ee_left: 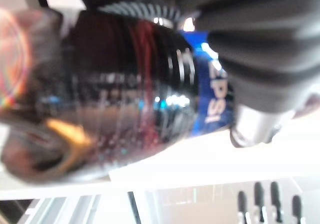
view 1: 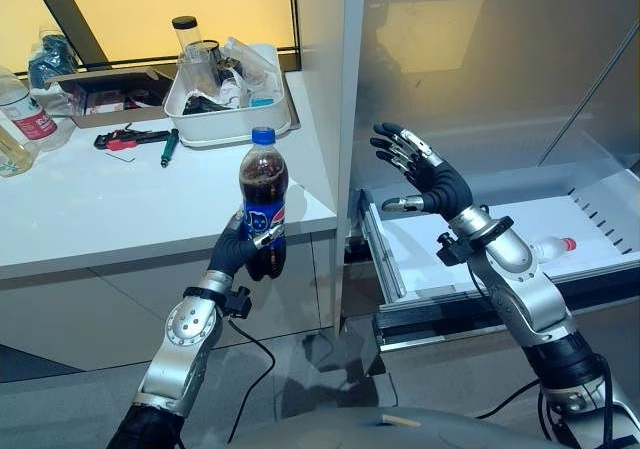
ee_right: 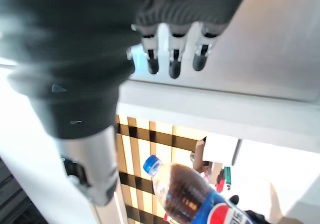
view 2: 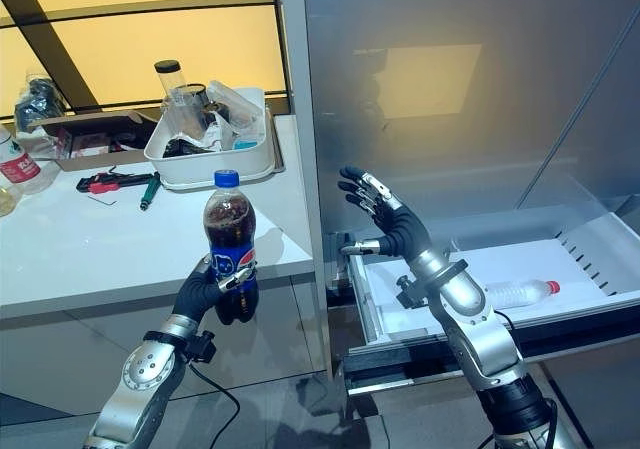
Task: Take the drinks into the refrigerator
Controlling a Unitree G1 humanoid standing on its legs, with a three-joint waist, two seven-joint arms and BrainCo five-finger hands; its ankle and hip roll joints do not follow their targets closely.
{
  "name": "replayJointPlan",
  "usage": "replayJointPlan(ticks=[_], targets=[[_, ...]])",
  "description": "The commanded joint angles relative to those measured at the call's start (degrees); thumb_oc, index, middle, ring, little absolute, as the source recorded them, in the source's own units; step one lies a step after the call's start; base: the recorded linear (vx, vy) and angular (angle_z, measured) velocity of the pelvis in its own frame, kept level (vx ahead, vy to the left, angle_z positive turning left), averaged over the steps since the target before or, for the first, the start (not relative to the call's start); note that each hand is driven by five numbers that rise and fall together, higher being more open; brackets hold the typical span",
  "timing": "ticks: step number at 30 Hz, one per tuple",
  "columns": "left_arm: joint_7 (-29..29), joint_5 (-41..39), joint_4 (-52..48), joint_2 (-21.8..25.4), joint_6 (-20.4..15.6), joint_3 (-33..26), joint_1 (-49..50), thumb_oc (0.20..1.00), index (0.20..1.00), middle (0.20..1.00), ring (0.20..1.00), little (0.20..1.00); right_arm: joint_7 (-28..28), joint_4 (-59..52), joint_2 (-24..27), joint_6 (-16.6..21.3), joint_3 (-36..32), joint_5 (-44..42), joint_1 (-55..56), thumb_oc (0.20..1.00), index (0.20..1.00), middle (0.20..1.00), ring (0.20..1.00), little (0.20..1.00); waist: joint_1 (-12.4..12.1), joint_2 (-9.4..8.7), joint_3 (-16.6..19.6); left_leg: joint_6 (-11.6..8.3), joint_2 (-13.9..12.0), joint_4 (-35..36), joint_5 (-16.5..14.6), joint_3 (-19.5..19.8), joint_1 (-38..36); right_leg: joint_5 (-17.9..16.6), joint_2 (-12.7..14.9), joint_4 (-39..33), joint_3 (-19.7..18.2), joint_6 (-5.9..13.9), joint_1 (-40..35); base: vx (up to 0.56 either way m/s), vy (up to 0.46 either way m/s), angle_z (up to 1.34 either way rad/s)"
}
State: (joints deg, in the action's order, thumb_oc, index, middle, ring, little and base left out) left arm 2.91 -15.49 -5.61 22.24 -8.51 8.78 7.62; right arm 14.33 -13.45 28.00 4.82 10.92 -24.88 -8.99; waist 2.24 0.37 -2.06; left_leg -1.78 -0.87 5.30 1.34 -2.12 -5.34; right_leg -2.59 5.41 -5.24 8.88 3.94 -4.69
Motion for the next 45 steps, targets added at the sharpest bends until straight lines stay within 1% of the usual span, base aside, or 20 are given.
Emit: replayJointPlan(ticks=[1, 9, 13, 16, 18, 21, 26, 27, 30, 33, 34, 35, 36, 39, 40, 41, 42, 43, 44, 45], targets=[[-0.94, -3.25, -3.79, -0.8, -7.18, -1.88, -8.13, 0.2, 0.2, 0.2, 0.2, 0.2, -1.39, -0.91, -0.17, 4.01, -2.77, -1.16, -2.37, 1.0, 1.0, 1.0, 1.0, 1.0, 0.23, -1.27, 1.72, 0.46, -1.31, -0.3, -5.26, -3.27, -1.82, 1.08, 1.13, 0.24, -1.63, 3.2, -0.83, -0.04, 0.021, -0.09], [-1.33, -3.2, -3.06, -1.2, -6.79, 0.28, -9.19, 0.2, 0.2, 0.2, 0.2, 0.2, -3.0, -0.48, 0.18, 4.54, -3.59, -0.82, -2.34, 1.0, 1.0, 1.0, 1.0, 1.0, 0.36, -2.23, 1.07, 0.89, -0.88, -0.3, -4.74, -3.54, -0.18, -0.17, 1.72, 0.24, -2.2, 3.76, 0.92, -0.04, 0.027, -0.09], [-1.84, -2.1, -2.0, -1.15, -6.74, 1.77, -10.66, 0.2, 0.2, 0.2, 0.2, 0.2, -2.53, -0.3, 1.83, 4.55, -3.11, -1.22, -3.63, 1.0, 1.0, 1.0, 1.0, 1.0, 0.4, -2.82, 1.17, 1.02, -0.54, -0.3, -4.76, -3.27, 0.0, -0.27, 2.01, 0.24, -1.86, 3.86, 0.67, -0.01, 0.009, 0.02], [-1.29, -1.23, -1.78, -0.97, -6.33, 4.01, -12.61, 0.2, 0.2, 0.2, 0.2, 0.2, 2.33, -2.3, 4.94, 2.7, 0.15, -6.95, -5.53, 1.0, 1.0, 1.0, 1.0, 1.0, 0.34, -3.41, 1.33, 1.04, -0.4, -0.3, -4.74, -3.23, -0.26, -0.51, 2.14, 0.24, -1.82, 3.87, 0.48, -0.01, 0.002, 0.01], [-0.73, -1.01, -2.22, -0.78, -6.24, 4.73, -13.37, 0.2, 0.2, 0.2, 0.2, 0.2, 4.56, -4.05, 6.51, 1.88, 1.45, -8.52, -6.63, 1.0, 1.0, 1.0, 1.0, 1.0, 0.35, -3.56, 1.55, 1.05, -0.34, -0.3, -4.83, -3.16, -0.38, -0.54, 2.19, 0.24, -1.88, 3.93, 0.33, 0.0, 0.0, 0.0], [-0.7, -0.46, -2.07, -0.9, -5.93, 6.43, -15.63, 0.2, 0.2, 0.2, 0.2, 0.2, 4.82, -4.43, 6.87, 1.32, 3.19, -9.18, -8.26, 1.0, 1.0, 1.0, 1.0, 1.0, 0.58, -3.56, 1.85, 1.07, -0.3, -0.3, -4.85, -3.0, -0.62, -0.57, 2.27, 0.24, -2.04, 3.92, 0.01, 0.0, 0.0, 0.0], [-0.81, -0.41, -0.9, -1.83, -5.51, 9.44, -19.08, 0.2, 0.2, 0.2, 0.2, 0.2, 4.6, -2.86, 4.26, 0.08, 7.07, -9.37, -10.76, 1.0, 1.0, 1.0, 1.0, 1.0, 0.77, -3.2, 2.35, 1.17, -0.15, -0.3, -5.06, -2.98, -1.3, -0.46, 2.31, 0.24, -2.04, 3.87, -0.51, 0.0, 0.0, 0.0], [-1.0, -0.53, -0.4, -1.36, -5.77, 8.41, -17.9, 0.2, 0.2, 0.2, 0.2, 0.2, 4.22, -2.44, 4.07, -0.93, 7.13, -8.61, -11.41, 1.0, 1.0, 1.0, 1.0, 1.0, 0.45, -3.11, 2.38, 1.2, -0.16, -0.3, -5.03, -2.94, -1.39, -0.46, 2.35, 0.24, -1.95, 3.81, -0.65, 0.0, 0.0, 0.0], [1.48, -2.18, -2.14, 0.1, -5.18, 8.58, -15.49, 0.2, 0.2, 0.2, 0.2, 0.2, 4.78, -2.13, 1.74, -0.71, 8.92, -7.96, -11.9, 1.0, 1.0, 1.0, 1.0, 1.0, 0.26, -2.74, 2.52, 1.29, -0.05, -0.3, -5.07, -2.76, -1.63, -0.43, 2.4, 0.24, -1.88, 3.71, -1.12, 0.0, 0.0, 0.0], [1.89, -2.75, -2.81, 0.62, -5.08, 8.46, -14.84, 0.2, 0.2, 0.2, 0.2, 0.2, 4.93, -2.47, 0.56, -0.51, 9.88, -7.69, -12.14, 1.0, 1.0, 1.0, 1.0, 1.0, 0.17, -2.62, 2.5, 1.34, -0.04, -0.3, -5.01, -2.67, -1.72, -0.43, 2.41, 0.24, -1.8, 3.67, -1.19, -0.01, 0.005, 0.01], [1.39, -5.42, -3.4, 2.3, -5.28, 6.18, -16.38, 0.2, 0.2, 0.2, 0.2, 0.2, 4.59, -2.13, -0.54, -1.0, 11.44, -6.86, -11.43, 1.0, 1.0, 1.0, 1.0, 1.0, 0.07, -2.4, 2.64, 1.36, 0.09, -0.3, -4.97, -2.55, -1.84, -0.46, 2.44, 0.24, -1.62, 3.68, -1.29, 0.0, 0.0, 0.0], [1.03, -9.14, 4.77, -1.44, 0.35, 7.98, -14.07, 0.2, 0.2, 0.2, 0.2, 0.2, 5.15, -0.83, -1.59, -2.23, 11.7, -6.18, -11.75, 1.0, 1.0, 1.0, 1.0, 1.0, 0.07, -2.31, 2.3, 1.53, 0.19, -0.3, -5.12, -2.53, -2.16, -0.42, 2.43, 0.24, -1.74, 3.67, -1.48, 0.0, 0.0, 0.0], [4.23, -9.83, 1.44, -0.7, 0.66, 8.42, -14.55, 0.2, 0.2, 0.2, 0.2, 0.2, 5.22, -0.77, -1.46, -2.35, 12.4, -6.37, -12.25, 1.0, 1.0, 1.0, 1.0, 1.0, -0.06, -2.22, 2.47, 1.55, 0.25, -0.3, -4.94, -2.47, -1.98, -0.57, 2.47, 0.24, -1.77, 3.62, -1.3, 0.0, 0.0, 0.0], [3.78, -8.82, -0.51, -0.13, 0.38, 7.27, -13.95, 0.2, 0.2, 0.2, 0.2, 0.2, 4.99, 0.58, -2.8, -2.85, 13.07, -5.43, -12.67, 1.0, 1.0, 1.0, 1.0, 1.0, -0.13, -2.17, 2.67, 1.68, 0.29, -0.3, -5.04, -2.49, -2.12, -0.56, 2.56, 0.24, -1.79, 3.63, -1.41, 0.01, 0.005, 0.01], [3.02, -8.38, 0.79, -0.4, 0.07, 7.41, -15.41, 0.2, 0.2, 0.2, 0.2, 0.2, 4.15, 2.38, -4.39, -3.16, 13.53, -5.47, -13.28, 1.0, 1.0, 1.0, 1.0, 1.0, -0.06, -2.17, 2.76, 1.7, 0.31, -0.3, -5.06, -2.66, -2.26, -0.51, 2.61, 0.24, -1.8, 3.63, -1.55, 0.0, 0.0, 0.0], [3.02, -8.38, 0.8, -0.4, 0.06, 7.41, -15.43, 0.2, 0.2, 0.2, 0.2, 0.2, 4.15, 2.4, -4.4, -3.15, 13.53, -5.47, -13.3, 1.0, 1.0, 1.0, 1.0, 1.0, -0.06, -2.18, 2.75, 1.7, 0.31, -0.3, -5.06, -2.66, -2.27, -0.51, 2.61, 0.24, -1.8, 3.63, -1.56, 0.0, 0.0, 0.0], [1.25, -7.12, 6.49, -2.05, -0.07, 8.87, -18.81, 0.2, 0.2, 0.2, 0.2, 0.2, 3.22, 4.62, -5.39, -2.95, 14.37, -5.43, -14.18, 1.0, 1.0, 1.0, 1.0, 1.0, 0.27, -2.17, 3.02, 1.67, 0.35, -0.3, -5.09, -2.8, -2.36, -0.49, 2.69, 0.24, -1.87, 3.66, -1.68, 0.0, 0.0, 0.0], [1.23, -7.09, 6.81, -2.14, -0.25, 8.95, -19.08, 0.2, 0.2, 0.2, 0.2, 0.2, 3.2, 4.72, -5.36, -2.89, 14.35, -5.43, -14.3, 1.0, 1.0, 1.0, 1.0, 1.0, 0.23, -2.15, 2.94, 1.67, 0.36, -0.3, -5.09, -2.8, -2.35, -0.49, 2.69, 0.24, -1.87, 3.66, -1.68, 0.0, 0.0, 0.0], [0.3, -6.31, 10.74, -3.29, -0.3, 10.09, -21.14, 0.2, 0.2, 0.2, 0.2, 0.2, 2.82, 5.82, -5.64, -2.77, 14.96, -5.48, -14.82, 1.0, 1.0, 1.0, 1.0, 1.0, 0.44, -2.12, 3.02, 1.64, 0.35, -0.3, -5.1, -2.89, -2.43, -0.51, 2.7, 0.24, -1.92, 3.69, -1.68, 0.0, 0.0, 0.0], [-2.27, -4.43, 19.69, -5.52, -0.46, 12.81, -27.03, 0.2, 0.2, 0.2, 0.2, 0.2, 1.51, 9.05, -7.0, -2.49, 16.85, -6.01, -16.07, 1.0, 1.0, 1.0, 1.0, 1.0, 1.1, -2.05, 3.38, 1.58, 0.38, -0.3, -5.08, -3.06, -2.56, -0.6, 2.72, 0.24, -2.11, 3.73, -1.67, 0.04, 0.008, 0.03]])
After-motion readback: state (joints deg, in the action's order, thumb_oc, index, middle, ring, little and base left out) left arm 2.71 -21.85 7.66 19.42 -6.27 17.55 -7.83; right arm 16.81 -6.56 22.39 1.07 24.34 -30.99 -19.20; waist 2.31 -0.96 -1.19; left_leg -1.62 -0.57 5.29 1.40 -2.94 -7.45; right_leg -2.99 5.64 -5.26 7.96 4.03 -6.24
